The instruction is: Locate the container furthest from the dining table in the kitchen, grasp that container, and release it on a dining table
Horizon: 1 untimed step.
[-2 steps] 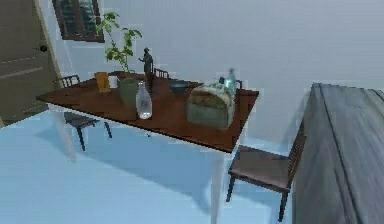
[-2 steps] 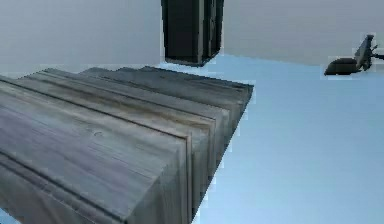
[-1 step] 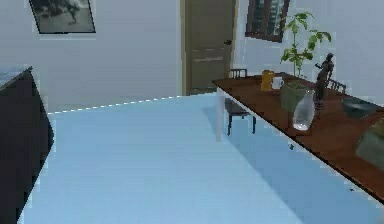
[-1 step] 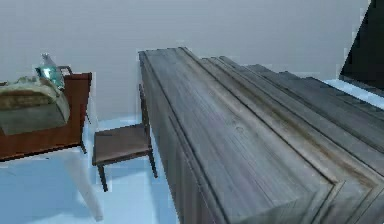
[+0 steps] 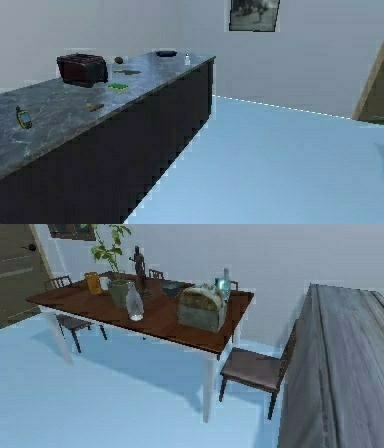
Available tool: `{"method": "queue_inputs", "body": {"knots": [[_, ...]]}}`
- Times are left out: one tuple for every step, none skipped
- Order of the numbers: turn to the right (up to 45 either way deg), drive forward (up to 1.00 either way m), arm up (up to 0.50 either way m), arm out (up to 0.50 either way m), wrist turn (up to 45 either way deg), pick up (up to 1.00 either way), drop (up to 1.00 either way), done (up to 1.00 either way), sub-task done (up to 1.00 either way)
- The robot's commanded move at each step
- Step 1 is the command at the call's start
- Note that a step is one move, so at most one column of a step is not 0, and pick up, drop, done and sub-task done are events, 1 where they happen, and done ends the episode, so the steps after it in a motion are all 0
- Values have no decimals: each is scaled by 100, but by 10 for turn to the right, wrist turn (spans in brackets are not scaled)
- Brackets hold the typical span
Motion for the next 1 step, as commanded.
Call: {"method": "queue_inputs", "body": {"knots": [[-60,0,0,0,0,0,0,0,0]]}}
